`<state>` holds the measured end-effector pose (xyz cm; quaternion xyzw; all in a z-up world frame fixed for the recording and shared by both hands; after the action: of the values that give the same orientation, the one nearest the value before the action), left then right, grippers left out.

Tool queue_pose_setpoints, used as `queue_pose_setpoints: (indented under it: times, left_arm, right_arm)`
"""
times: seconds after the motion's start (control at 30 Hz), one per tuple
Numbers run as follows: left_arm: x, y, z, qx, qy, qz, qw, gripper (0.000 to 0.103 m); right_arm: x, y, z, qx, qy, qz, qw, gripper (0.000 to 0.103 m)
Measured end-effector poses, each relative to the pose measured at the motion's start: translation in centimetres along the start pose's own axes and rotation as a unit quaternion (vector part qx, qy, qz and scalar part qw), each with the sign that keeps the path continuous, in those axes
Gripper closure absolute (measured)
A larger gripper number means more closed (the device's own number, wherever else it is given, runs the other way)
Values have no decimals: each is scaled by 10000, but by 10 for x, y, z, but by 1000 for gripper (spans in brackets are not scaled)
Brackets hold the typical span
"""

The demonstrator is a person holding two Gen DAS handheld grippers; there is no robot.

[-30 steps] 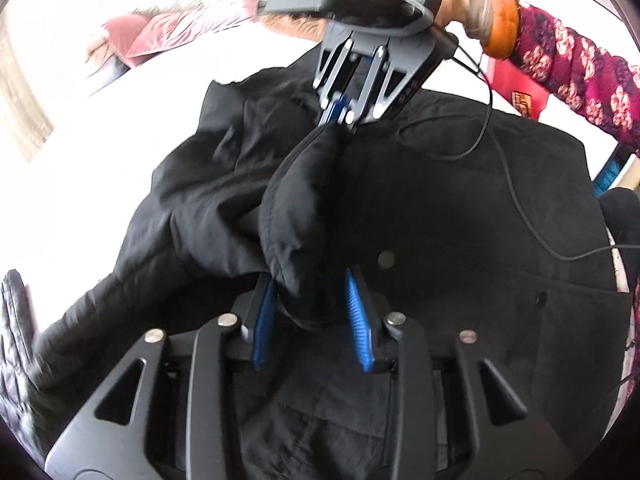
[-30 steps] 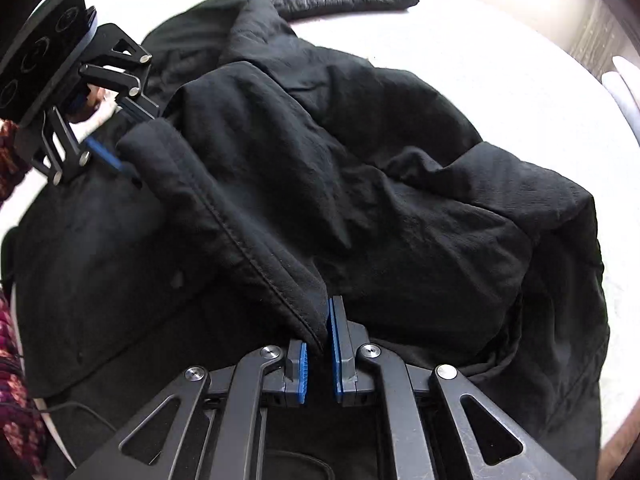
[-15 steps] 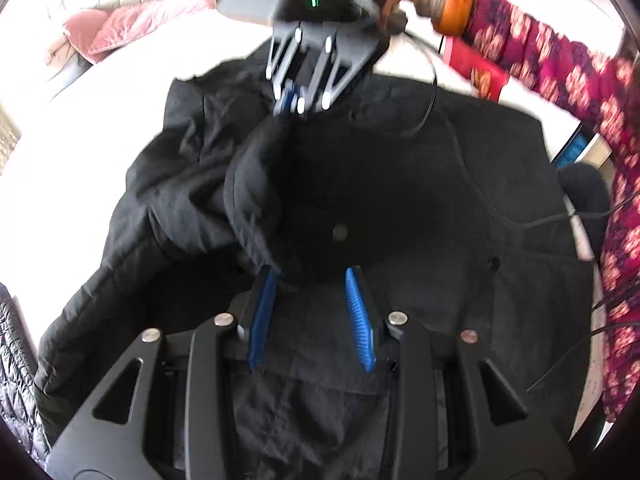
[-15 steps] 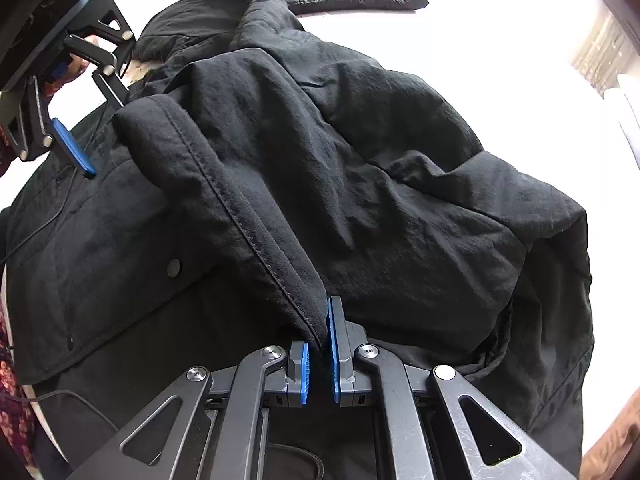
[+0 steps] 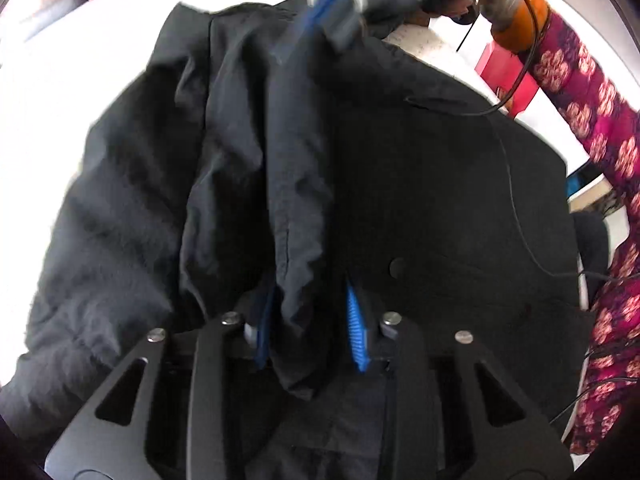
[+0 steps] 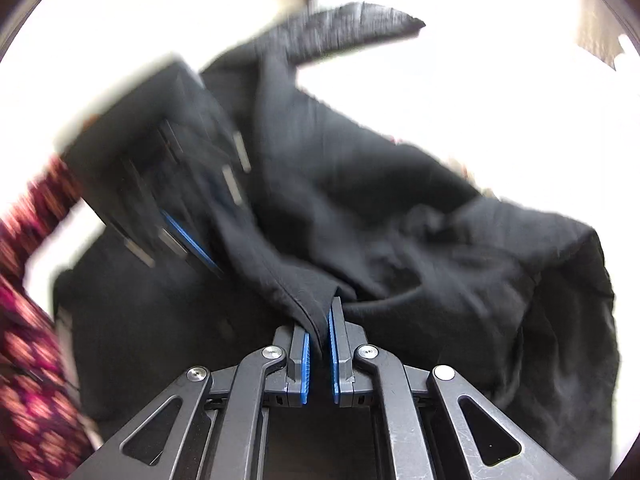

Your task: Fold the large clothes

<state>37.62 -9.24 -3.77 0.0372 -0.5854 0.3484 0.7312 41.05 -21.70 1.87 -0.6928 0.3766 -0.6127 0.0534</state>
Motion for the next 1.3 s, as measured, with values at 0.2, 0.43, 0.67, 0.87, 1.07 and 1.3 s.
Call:
queue_pose_setpoints:
  times: [0.2, 0.43, 0.67, 0.87, 1.07, 1.3]
  left_arm:
    - [32, 16, -52, 1302, 1694, 1070, 9710, 88]
    - [64, 34, -121, 2943, 1094, 2576, 9138, 83]
    - [81, 38, -67, 2444, -313, 2807, 9276, 47]
    - [97, 51, -40, 2544, -1662, 3029, 9033, 47]
    - [78, 57, -18, 2681, -2160, 2772, 8970, 46]
    - [22, 34, -25, 2780, -2891, 2309, 8865, 46]
  right_arm:
    - [-36, -14, 60, -1414, -501, 512, 9874, 95]
    - [-35, -5, 99, -2589, -125, 1201, 9583, 76]
    - [28, 1, 60, -1937, 1453, 1728, 9547, 40]
    - [42, 29, -2, -528, 3129, 1365, 9384, 40]
    - [-3, 41, -43, 1067, 4622, 341, 8797, 41]
    - [-44, 5, -9, 1918, 5201, -628, 8299, 97]
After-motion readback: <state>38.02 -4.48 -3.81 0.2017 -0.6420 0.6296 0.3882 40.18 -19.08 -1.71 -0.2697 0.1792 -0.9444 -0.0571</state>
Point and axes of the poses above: each gripper's, at about its wrist camera, not at the fingertips, and x roughly against the way its jaws point, z to its right, y to its underside, the point moved 3 cm from there along -x, roughly the way its jaws point, and after that the axes turned 13 degrees about x, right-handed, at the moved point
